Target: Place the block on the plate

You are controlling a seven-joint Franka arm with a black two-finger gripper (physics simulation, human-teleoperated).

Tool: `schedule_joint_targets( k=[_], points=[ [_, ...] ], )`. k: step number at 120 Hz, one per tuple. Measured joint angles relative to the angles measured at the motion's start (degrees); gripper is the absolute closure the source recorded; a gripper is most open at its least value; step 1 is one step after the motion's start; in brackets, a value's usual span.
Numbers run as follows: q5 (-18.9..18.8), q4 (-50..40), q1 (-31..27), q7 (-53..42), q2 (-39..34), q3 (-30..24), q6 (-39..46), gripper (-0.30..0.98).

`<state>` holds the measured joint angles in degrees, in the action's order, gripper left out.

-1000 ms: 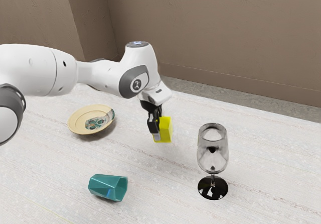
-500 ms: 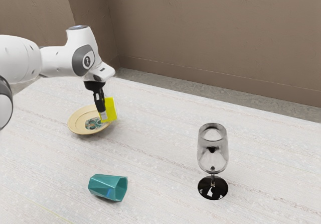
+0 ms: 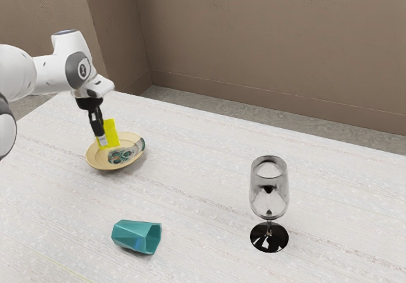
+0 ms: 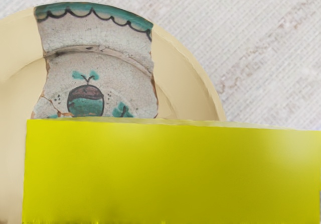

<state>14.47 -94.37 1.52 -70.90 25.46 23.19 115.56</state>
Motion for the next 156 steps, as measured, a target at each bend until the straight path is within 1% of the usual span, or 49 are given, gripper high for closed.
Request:
schedule_joint_targets(
  k=[22,42,56,68,122,124,132,156],
  points=[
    [1.65,12.79,-1.74,-1.37,8.81,-0.62,-4.32,0.32],
    [2.87,19.2,-3.06,-2.36,13.21,-0.76,-7.93,0.32],
    [3.53,19.96,-4.89,-2.98,14.25,-0.81,-9.43,0.32],
    [3.71,20.05,-6.58,-3.43,15.0,-1.89,-10.13,0.32],
    [4.07,20.49,-7.71,-4.77,18.2,-2.2,-10.68,0.31],
    [4.07,20.5,-7.7,-4.81,18.22,-2.18,-10.68,0.31],
    [4.09,20.51,-7.72,-5.09,18.26,-2.19,-10.79,0.23],
    [4.15,20.51,-7.75,-5.94,18.27,-2.17,-11.07,0.11]
  ],
)
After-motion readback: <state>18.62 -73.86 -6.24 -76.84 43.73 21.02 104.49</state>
